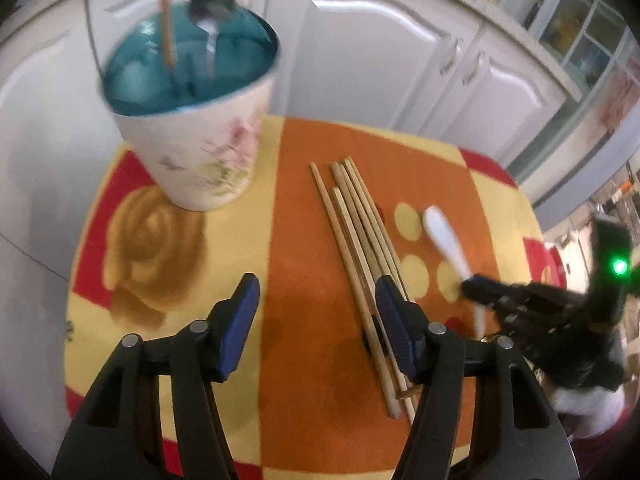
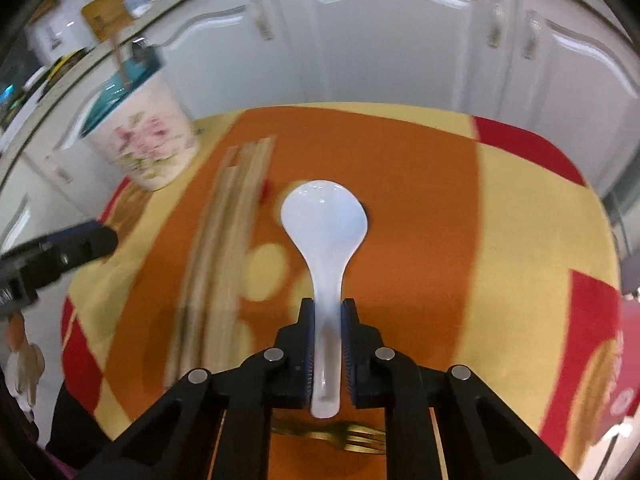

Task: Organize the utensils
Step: 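Grasp the white ceramic spoon with the right tool while the left tool grasps a chopstick, then lift the chopstick with the left tool while the right tool carries the white spoon to the cup, then lower the chopstick into the cup with the left tool while the right tool lowers the white spoon, then open both tools to release the chopstick and white spoon in the cup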

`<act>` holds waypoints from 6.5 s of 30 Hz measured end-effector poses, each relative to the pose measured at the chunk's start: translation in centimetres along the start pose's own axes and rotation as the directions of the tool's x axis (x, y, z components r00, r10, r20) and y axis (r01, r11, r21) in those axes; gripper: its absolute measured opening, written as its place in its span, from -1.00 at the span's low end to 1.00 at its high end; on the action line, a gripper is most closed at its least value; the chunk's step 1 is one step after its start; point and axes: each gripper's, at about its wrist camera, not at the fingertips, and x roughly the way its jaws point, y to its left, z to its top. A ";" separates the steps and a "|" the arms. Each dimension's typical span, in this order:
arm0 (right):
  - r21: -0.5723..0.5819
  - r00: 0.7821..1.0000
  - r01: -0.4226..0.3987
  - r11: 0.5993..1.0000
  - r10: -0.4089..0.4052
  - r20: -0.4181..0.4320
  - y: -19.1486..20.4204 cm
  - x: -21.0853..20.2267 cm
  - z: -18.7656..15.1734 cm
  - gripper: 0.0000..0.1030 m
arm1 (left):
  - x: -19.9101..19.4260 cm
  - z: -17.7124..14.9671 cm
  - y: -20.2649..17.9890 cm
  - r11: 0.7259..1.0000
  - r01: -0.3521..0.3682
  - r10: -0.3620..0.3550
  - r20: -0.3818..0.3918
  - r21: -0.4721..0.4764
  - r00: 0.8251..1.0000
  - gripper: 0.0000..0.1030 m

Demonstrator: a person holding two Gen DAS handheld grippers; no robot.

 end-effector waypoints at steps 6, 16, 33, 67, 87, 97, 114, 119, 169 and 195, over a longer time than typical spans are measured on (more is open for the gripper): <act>0.062 1.000 0.013 0.998 -0.012 -0.015 -2.1 -1.2 0.5 -0.76 | 3.3 0.5 -1.3 0.999 -0.011 0.012 -0.047 0.037 0.999 -0.33; 0.075 1.000 -0.011 0.997 0.012 -0.013 -2.6 -2.3 1.2 -0.51 | 6.5 1.3 -1.5 1.000 0.014 -0.012 -0.104 0.018 0.995 -0.80; 0.071 0.968 -0.219 0.973 0.226 -0.108 0.7 -3.1 -0.4 -0.54 | 2.9 -3.6 2.2 0.997 0.058 -0.046 -0.190 0.054 0.981 -0.89; -0.064 0.957 -0.285 0.956 0.280 -0.074 -0.8 -2.0 4.3 -0.94 | 5.1 3.1 1.6 0.994 0.004 0.012 -0.153 0.106 0.988 -0.90; 0.006 0.935 -0.332 0.943 0.328 0.135 0.8 -8.6 6.1 -0.94 | -9.0 3.1 4.8 0.995 0.102 -0.101 0.114 -0.003 0.988 -0.92; -0.045 0.914 -0.362 0.931 0.364 0.178 3.8 -9.8 7.9 -0.95 | -15.6 2.9 6.4 0.991 0.132 -0.123 0.231 -0.027 0.965 -0.92; -0.203 0.868 -0.395 0.896 0.437 0.237 12.2 -11.8 14.6 -0.95 | -24.6 8.5 7.6 0.996 0.086 -0.081 0.414 0.008 0.907 -0.92; -0.228 0.862 -0.389 0.892 0.440 0.253 13.8 -11.8 16.5 -0.95 | -26.3 10.3 8.3 0.998 0.058 -0.055 0.465 0.008 0.884 -0.92; -0.204 0.925 -0.277 0.939 0.318 0.207 16.3 -1.6 19.5 -0.84 | -11.3 14.5 11.9 0.988 -0.066 0.107 0.312 -0.138 0.944 -0.92; -0.167 0.929 -0.274 0.947 0.305 0.207 15.1 -4.9 16.8 -0.31 | -12.3 13.5 11.3 0.982 -0.080 0.130 0.308 -0.170 0.942 -0.11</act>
